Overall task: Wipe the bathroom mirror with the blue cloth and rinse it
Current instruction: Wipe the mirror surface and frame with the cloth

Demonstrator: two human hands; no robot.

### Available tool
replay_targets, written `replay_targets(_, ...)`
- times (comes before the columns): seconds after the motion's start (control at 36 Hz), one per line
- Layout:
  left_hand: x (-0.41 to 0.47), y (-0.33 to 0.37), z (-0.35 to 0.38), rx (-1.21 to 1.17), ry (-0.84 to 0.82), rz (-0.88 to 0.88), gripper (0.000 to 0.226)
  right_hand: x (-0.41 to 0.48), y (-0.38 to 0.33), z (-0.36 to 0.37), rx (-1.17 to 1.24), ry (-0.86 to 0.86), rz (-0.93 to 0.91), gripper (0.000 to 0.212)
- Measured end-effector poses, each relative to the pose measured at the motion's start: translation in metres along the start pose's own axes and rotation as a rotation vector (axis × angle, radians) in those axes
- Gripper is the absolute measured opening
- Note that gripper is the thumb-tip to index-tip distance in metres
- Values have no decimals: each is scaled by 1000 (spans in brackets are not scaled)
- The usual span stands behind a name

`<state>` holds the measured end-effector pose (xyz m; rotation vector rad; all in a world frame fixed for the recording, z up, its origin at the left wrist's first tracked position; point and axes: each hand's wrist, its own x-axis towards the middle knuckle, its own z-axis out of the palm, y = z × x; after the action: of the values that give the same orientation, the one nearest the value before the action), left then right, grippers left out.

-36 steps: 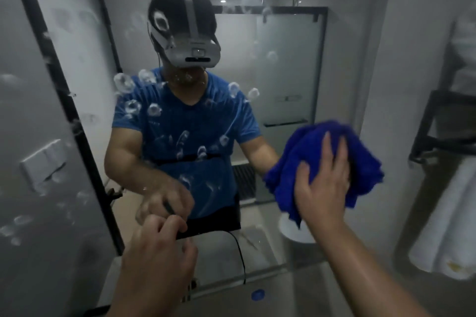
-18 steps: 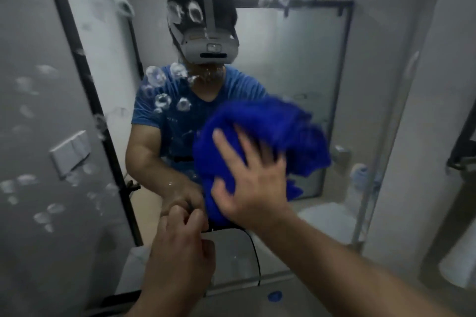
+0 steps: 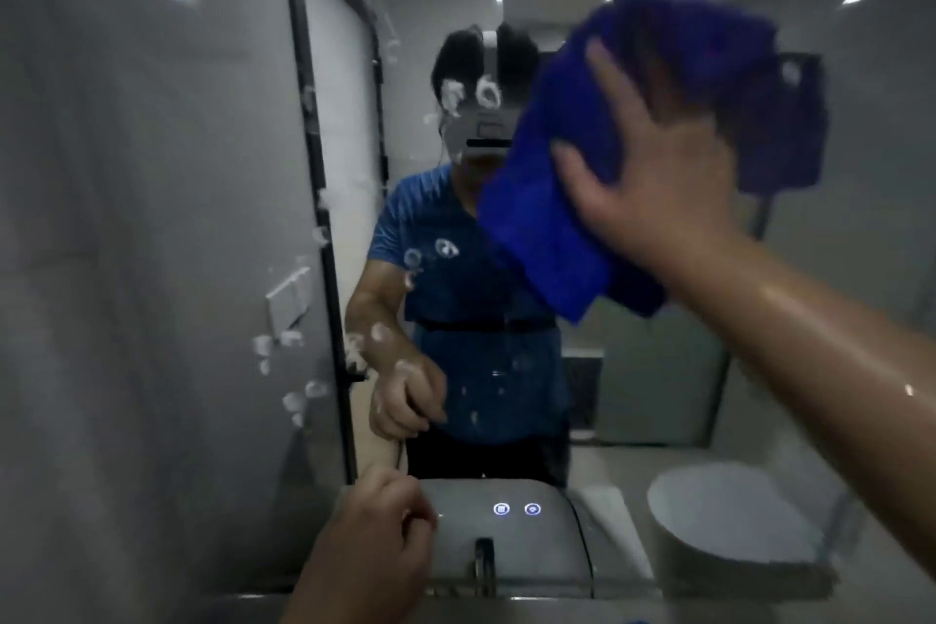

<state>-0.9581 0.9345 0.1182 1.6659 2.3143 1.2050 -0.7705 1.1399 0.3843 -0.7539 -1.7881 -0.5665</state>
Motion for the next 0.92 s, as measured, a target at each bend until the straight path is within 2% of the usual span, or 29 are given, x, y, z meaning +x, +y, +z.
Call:
replay_targets(0.11, -9, -8, -4, 8, -13, -32, 20, 58, -40, -5, 21, 178, 142, 72)
replay_targets(0.17, -11, -10, -6, 4, -28, -53, 21, 56, -60, -1, 14, 159, 158, 72)
replay_targets(0.22, -12, -10, -7, 3, -42, -65, 23, 37, -77, 3, 10, 104, 72, 73)
replay_targets(0.31, -13, -11, -6, -1, -50, -96, 30, -14, -88, 25, -34, -57, -106, 78)
replay_targets(0.39, -16, -17, -2, 19, -8, -87, 36, -86, -91, 42, -28, -175, -165, 81)
replay_targets(0.5, -23, -11, -2, 47, -41, -100, 37, -195, -79, 69, -26, -533, -235, 86)
replay_targets(0.64, -34, -16, -6, 31, -35, -119, 22, -282, -52, 61, -69, -787, -284, 104)
replay_targets(0.67, -35, -18, -8, 39, -39, -100, 24, -284, -49, 59, -60, -784, -301, 106)
replay_targets(0.72, -35, -21, -15, 31, -20, -79, 26, -268, -39, 52, -10, -732, -347, 96)
replay_targets(0.78, -34, -23, -18, 7, -24, -158, 18, -240, -29, 46, -2, -677, -308, 86)
replay_targets(0.86, -39, -20, -17, -63, -2, -128, 14, -159, -20, 21, -13, -398, -228, 85)
replay_targets(0.92, -38, -17, -23, -87, -106, -144, 16, -88, -18, 5, -30, -226, -153, 81)
